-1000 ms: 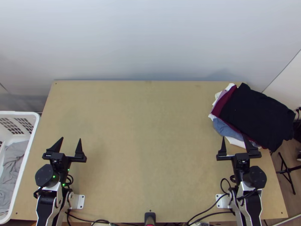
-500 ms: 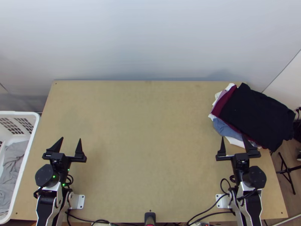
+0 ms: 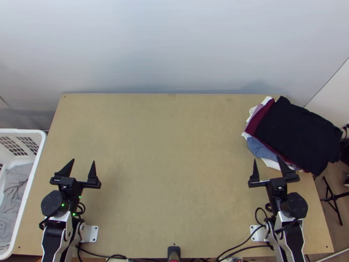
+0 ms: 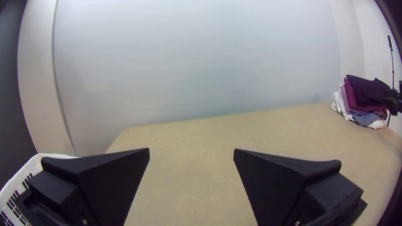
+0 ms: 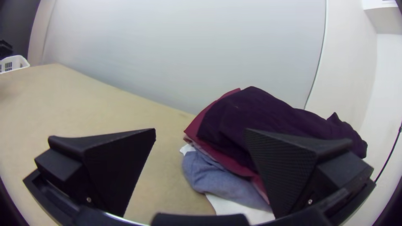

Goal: Fold the t-shirt

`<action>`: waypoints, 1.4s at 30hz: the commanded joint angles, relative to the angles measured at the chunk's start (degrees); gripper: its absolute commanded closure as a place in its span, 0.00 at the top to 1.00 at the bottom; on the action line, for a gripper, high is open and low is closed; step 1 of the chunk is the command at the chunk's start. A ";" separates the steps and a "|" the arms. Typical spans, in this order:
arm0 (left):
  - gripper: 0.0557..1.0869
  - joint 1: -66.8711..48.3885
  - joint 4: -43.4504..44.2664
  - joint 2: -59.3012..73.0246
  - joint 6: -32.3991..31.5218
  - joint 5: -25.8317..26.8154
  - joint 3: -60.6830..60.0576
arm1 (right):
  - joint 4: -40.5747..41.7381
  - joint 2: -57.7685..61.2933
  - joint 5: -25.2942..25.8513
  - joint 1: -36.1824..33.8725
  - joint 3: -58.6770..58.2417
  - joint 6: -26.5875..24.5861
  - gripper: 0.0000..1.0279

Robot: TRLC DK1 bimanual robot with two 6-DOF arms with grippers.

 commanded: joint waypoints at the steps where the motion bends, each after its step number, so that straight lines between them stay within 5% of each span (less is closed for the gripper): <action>1: 0.95 -0.40 0.02 0.01 -2.33 0.02 0.01 | 0.00 -0.12 -0.15 4.44 0.02 0.10 0.96; 11: 0.95 -0.40 0.29 -0.16 -3.74 -0.07 0.01 | -0.79 1.72 -0.07 9.27 0.28 -2.01 0.96; 23: 0.95 -0.75 0.38 4.05 4.96 0.11 4.66 | -3.16 10.87 -0.15 1.54 4.76 -1.39 0.96; 32: 0.95 6.90 -9.03 19.96 7.42 -0.07 22.07 | -23.29 30.55 -1.03 0.66 30.60 2.82 0.96; 42: 0.95 45.13 -21.95 58.46 23.24 3.45 44.74 | -50.97 58.15 -0.07 1.45 66.73 9.24 0.96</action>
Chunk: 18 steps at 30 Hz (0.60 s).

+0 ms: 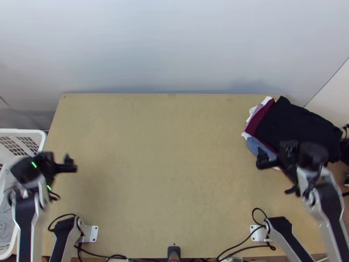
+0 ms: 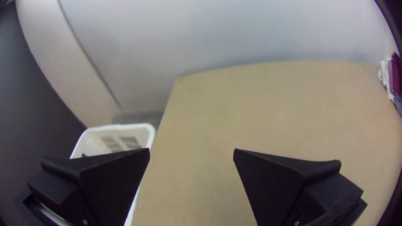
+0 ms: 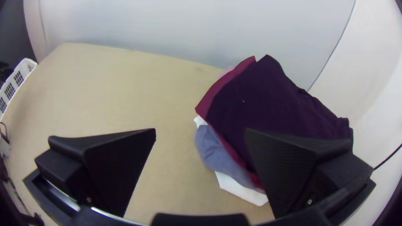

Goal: Fold the t-shirt

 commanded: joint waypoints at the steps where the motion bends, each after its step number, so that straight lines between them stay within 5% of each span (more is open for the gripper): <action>1: 0.95 25.28 -4.83 26.19 8.89 2.53 15.24 | -17.13 17.83 0.41 1.85 24.43 2.95 0.96; 8: 0.95 37.76 -5.88 48.17 15.66 2.18 27.72 | -27.59 26.36 2.96 2.02 39.37 11.30 0.96; 18: 0.95 45.67 3.17 71.54 16.62 -0.20 41.44 | -34.62 27.85 2.96 2.29 43.41 11.91 0.95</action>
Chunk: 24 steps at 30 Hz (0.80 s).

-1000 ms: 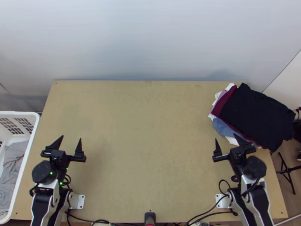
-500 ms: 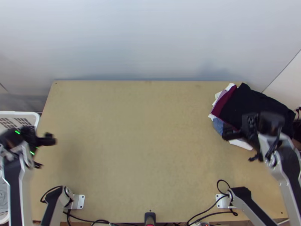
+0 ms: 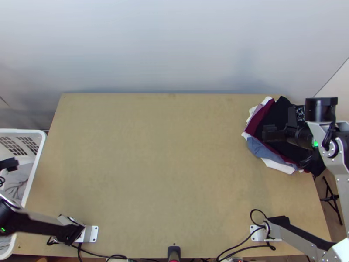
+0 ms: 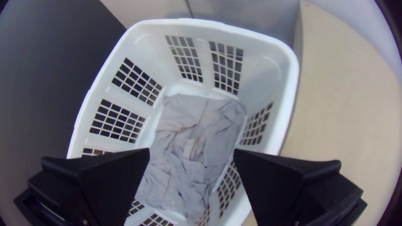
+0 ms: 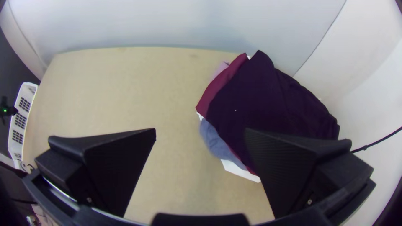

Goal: Fold the t-shirt

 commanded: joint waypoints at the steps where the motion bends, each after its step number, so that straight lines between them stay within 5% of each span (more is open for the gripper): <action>1: 0.95 5.80 6.67 17.39 1.78 -2.49 8.98 | -5.20 2.24 0.19 -0.43 3.74 1.03 0.95; 9: 0.95 6.42 -3.88 33.30 4.77 -5.83 21.38 | -5.47 2.77 0.28 -2.10 2.95 0.94 0.96; 24: 0.95 6.50 -9.42 55.01 3.72 -10.23 38.69 | -5.47 6.98 1.15 -3.24 5.32 0.41 0.96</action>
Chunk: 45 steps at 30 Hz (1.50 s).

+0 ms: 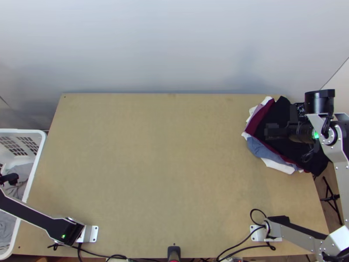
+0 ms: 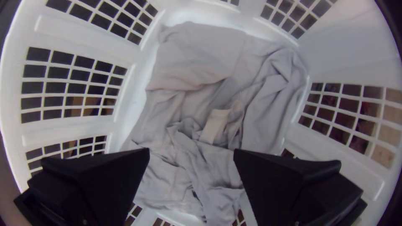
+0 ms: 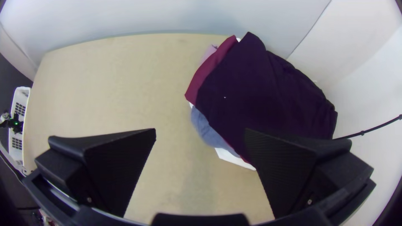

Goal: Fold the t-shirt

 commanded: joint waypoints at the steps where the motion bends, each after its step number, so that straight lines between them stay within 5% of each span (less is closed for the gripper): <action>1: 0.95 -0.25 -5.18 10.93 -0.81 -2.10 8.14 | 0.00 2.97 0.65 -0.18 2.07 -0.35 0.96; 14: 0.95 -4.56 -5.44 21.65 -4.94 -3.68 14.46 | -0.79 10.70 4.34 2.98 10.95 -1.76 0.95; 23: 0.85 -6.40 -5.44 26.05 -7.05 -5.18 20.09 | -1.06 12.90 5.75 3.86 12.71 -2.46 0.95; 29: 0.56 -6.40 -2.72 27.10 -8.28 -5.53 21.06 | -1.06 13.69 6.10 4.74 12.97 -2.64 0.95; 35: 0.04 -5.96 -2.72 30.00 -8.98 -8.08 24.48 | -1.14 13.86 6.36 5.09 12.88 -2.90 0.95; 40: 0.04 -4.73 -8.34 28.42 -12.23 -7.20 26.24 | -1.14 13.86 6.36 5.27 12.79 -2.99 0.95; 45: 0.04 -3.77 -21.35 19.02 -18.30 1.42 27.03 | -1.23 13.78 6.36 5.53 12.79 -3.08 0.95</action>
